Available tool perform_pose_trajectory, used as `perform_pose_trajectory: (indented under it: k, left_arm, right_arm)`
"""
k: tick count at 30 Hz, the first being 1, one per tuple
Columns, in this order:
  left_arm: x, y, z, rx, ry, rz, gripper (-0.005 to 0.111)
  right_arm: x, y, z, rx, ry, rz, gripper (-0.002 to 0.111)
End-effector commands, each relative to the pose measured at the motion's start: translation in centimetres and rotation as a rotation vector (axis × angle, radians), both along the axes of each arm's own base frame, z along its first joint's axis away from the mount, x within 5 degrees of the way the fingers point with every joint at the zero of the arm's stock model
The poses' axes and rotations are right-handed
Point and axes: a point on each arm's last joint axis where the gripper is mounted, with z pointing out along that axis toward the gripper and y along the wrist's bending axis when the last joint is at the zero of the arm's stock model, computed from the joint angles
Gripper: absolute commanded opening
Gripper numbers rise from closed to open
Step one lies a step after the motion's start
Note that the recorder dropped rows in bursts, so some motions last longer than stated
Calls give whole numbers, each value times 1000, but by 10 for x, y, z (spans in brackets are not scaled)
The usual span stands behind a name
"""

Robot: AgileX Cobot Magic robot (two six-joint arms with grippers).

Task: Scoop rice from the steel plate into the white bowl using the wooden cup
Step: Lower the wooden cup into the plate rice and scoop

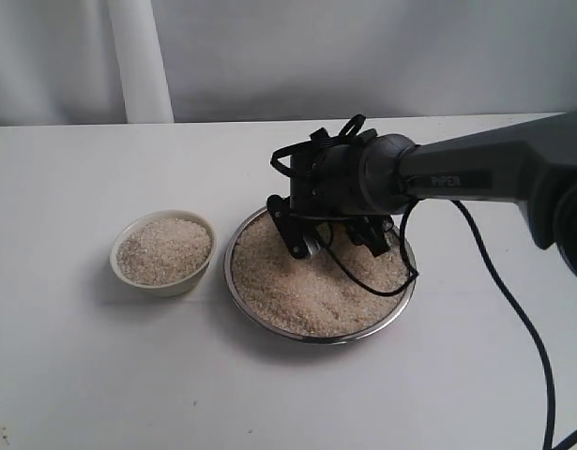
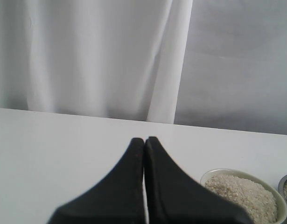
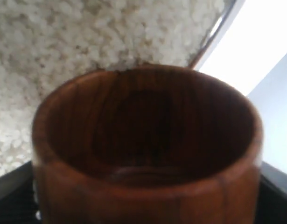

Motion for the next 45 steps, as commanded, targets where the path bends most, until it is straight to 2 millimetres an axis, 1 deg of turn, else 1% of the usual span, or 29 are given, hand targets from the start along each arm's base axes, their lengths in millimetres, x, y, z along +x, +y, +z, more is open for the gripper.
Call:
perform_pose_trajectory:
  k: [1, 8, 19, 24, 33, 40, 45]
  left_arm:
    - [0, 0, 0, -10, -1, -5, 0]
    - [0, 0, 0, -10, -1, -5, 0]
    - [0, 0, 0, -10, -1, -5, 0]
    - [0, 0, 0, -10, -1, -5, 0]
    - [0, 0, 0, -10, -1, -5, 0]
    - [0, 0, 0, -10, -1, -5, 0]
    - [0, 0, 0, -10, -1, -5, 0]
  right_arm:
    - [-5, 8, -3, 1, 3, 35, 0]
    - [-8, 13, -4, 14, 12, 38, 0]
    - [-15, 14, -11, 74, 102, -5, 0]
    - [-22, 18, -17, 144, 195, -31, 0]
    - [-31, 25, -23, 269, 293, -83, 0]
    - [-33, 28, -25, 335, 318, -107, 0]
    - [-27, 23, -26, 413, 334, -159, 0]
